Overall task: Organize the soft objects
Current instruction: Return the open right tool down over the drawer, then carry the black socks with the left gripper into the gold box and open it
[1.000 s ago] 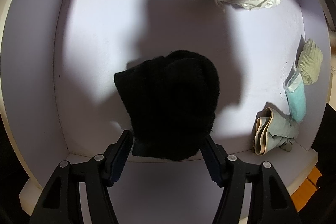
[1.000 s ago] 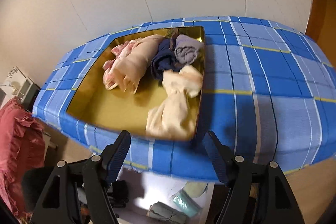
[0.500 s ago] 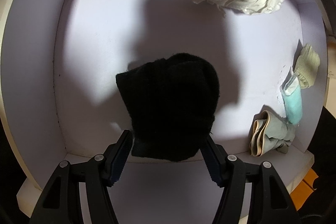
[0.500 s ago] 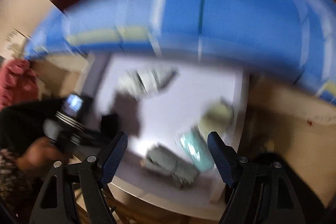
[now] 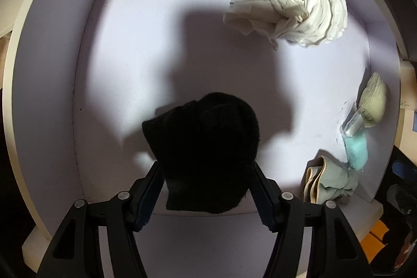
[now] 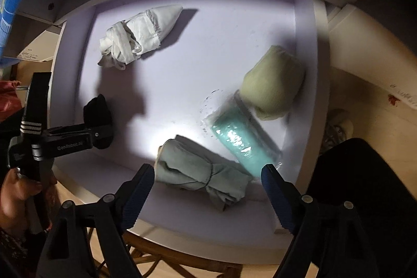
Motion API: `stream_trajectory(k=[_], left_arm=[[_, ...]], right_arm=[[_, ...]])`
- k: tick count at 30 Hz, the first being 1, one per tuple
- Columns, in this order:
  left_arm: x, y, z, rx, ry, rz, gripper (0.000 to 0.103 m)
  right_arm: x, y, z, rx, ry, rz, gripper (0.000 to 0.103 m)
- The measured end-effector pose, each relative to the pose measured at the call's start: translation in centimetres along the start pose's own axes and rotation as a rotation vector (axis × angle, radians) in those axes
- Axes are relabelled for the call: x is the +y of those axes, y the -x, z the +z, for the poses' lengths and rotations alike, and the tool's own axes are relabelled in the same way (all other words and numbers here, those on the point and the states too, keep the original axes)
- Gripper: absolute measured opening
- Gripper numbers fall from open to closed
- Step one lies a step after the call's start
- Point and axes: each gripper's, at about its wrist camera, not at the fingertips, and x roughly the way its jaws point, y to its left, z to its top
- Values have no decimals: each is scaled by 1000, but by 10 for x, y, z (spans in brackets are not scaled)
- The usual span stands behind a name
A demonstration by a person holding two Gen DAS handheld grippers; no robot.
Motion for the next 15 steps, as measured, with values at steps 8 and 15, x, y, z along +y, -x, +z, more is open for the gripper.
stream_trajectory(k=[8,15], left_arm=[[-3,-10,-5,36,-23,60,60],[-5,-4,-10,-13,-11,47,49]], right_arm=[[5,-9,-2,37,0,5,87],[2,-16,-4,65,-8,5,87]])
